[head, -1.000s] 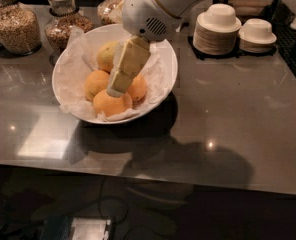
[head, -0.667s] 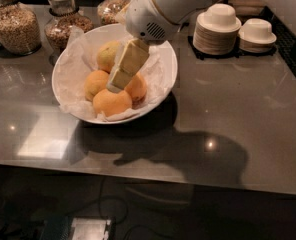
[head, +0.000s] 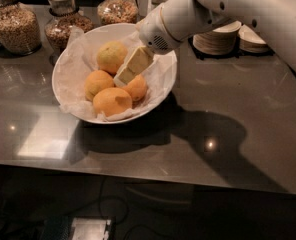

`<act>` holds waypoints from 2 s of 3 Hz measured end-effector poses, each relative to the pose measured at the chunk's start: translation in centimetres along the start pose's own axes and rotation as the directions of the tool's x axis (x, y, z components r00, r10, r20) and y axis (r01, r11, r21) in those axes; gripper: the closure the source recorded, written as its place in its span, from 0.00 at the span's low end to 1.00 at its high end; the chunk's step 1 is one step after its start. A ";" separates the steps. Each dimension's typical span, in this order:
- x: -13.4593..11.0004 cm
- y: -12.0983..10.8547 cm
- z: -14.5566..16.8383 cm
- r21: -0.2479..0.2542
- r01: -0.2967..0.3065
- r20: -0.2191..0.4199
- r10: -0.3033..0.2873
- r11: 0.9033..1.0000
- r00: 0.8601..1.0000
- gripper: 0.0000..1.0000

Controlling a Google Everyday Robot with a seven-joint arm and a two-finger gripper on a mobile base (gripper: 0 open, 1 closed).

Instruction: Pick orange from white bowl

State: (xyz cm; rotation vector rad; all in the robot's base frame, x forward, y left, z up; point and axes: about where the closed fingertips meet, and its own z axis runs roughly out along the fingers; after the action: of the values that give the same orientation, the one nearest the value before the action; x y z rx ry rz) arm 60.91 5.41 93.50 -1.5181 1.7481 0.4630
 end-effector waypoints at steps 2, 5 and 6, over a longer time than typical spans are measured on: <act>0.1 -0.1 0.1 0.002 -0.004 0.002 0.004 1.000 1.000 0.21; 0.1 -0.1 0.1 0.001 -0.004 0.002 0.004 1.000 1.000 0.71; -0.6 -0.6 0.4 0.016 -0.002 0.011 0.001 1.000 1.000 0.52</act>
Offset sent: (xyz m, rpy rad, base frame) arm 0.0010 0.0000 -0.0011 0.0033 0.0011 -0.0033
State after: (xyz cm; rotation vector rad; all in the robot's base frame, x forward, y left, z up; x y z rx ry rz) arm 61.63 5.97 93.76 -1.5001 1.7403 0.4560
